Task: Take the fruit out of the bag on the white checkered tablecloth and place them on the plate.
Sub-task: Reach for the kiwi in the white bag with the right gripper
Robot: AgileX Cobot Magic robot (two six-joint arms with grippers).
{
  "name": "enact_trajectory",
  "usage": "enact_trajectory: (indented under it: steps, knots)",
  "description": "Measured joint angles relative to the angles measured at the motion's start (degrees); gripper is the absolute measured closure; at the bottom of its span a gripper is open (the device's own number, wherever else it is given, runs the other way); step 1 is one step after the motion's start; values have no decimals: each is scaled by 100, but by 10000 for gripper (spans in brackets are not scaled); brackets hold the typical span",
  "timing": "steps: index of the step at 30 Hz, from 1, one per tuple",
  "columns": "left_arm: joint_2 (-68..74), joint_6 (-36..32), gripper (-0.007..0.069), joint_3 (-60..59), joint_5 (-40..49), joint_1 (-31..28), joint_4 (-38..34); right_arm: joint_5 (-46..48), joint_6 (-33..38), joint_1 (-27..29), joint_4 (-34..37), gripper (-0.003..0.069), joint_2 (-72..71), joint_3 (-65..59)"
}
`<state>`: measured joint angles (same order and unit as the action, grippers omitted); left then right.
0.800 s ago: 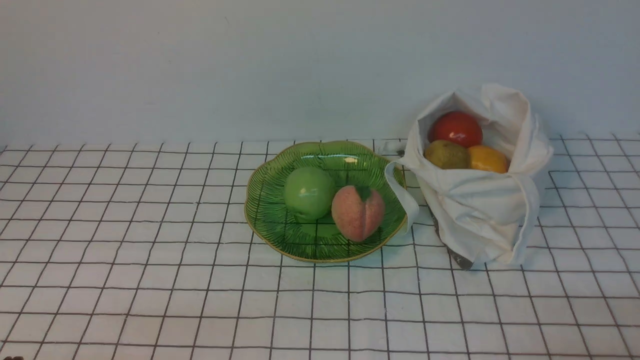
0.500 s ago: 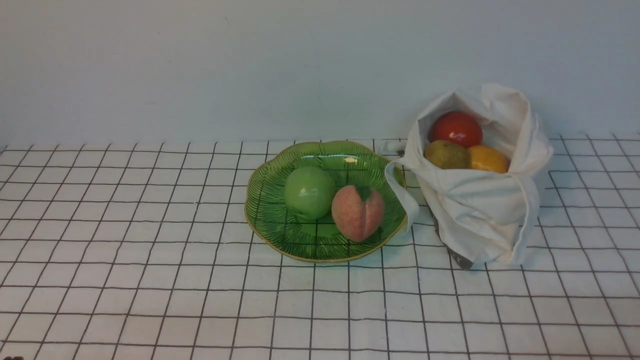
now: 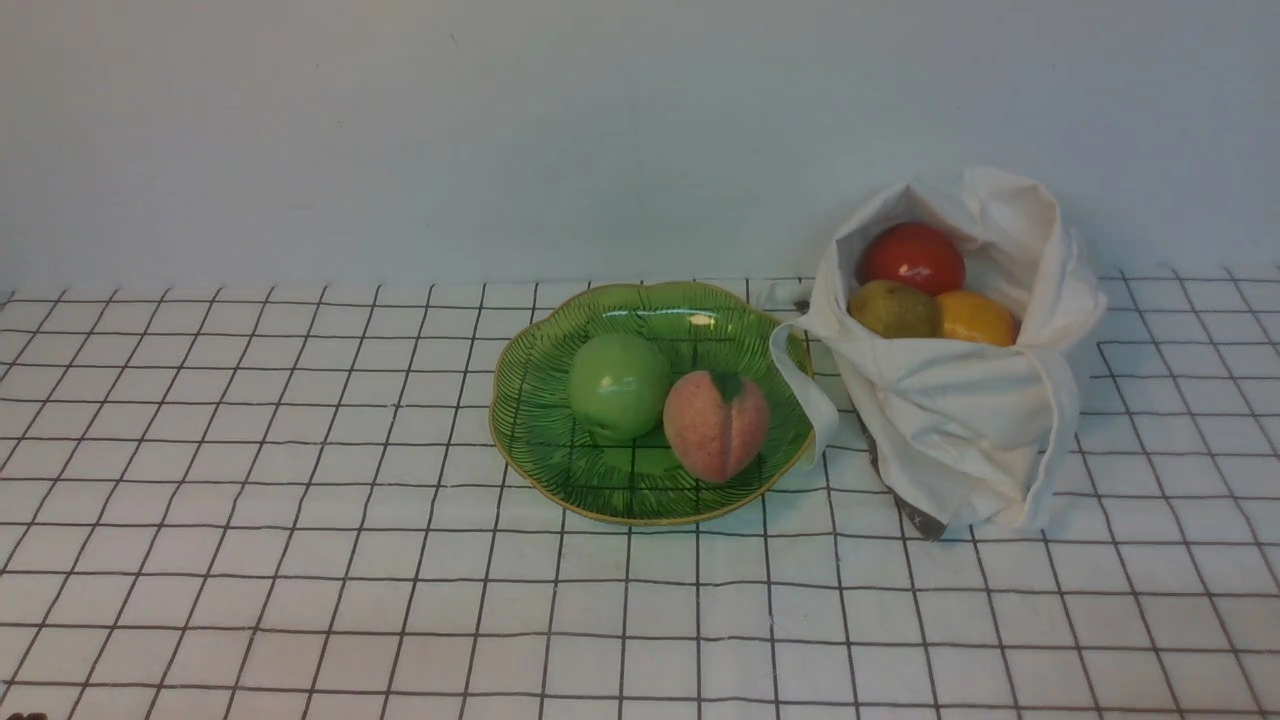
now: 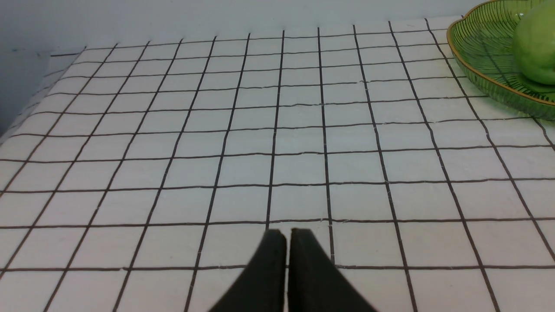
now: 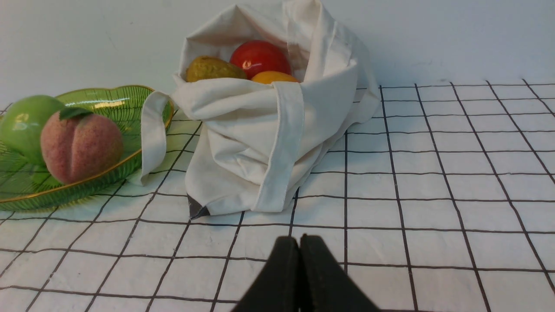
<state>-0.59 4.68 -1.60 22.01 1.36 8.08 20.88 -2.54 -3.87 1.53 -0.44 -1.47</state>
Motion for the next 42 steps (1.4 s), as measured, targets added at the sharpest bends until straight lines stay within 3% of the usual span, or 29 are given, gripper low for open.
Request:
enact_trajectory:
  steps: [21, 23, 29, 30, 31, 37, 42]
  knots:
    - [0, 0, 632, 0, 0, 0, 0, 0, -37, 0, 34, 673, 0, 0]
    - [0, 0, 632, 0, 0, 0, 0, -32, -365, 0, 475, 673, 0, 0]
    - [0, 0, 632, 0, 0, 0, 0, -241, -2307, 0, 3835, 673, 0, -24]
    - [0, 0, 632, 0, 0, 0, 0, -253, -2329, 0, 3916, 673, 0, -24]
    - [0, 0, 632, 0, 0, 0, 0, -348, -2414, 0, 4428, 673, 0, -24]
    - [0, 0, 632, 0, 0, 0, 0, -466, -2283, 0, 4947, 673, 0, -24]
    - [0, 0, 632, 0, 0, 0, 0, -388, -1222, 0, 5038, 673, 0, 496]
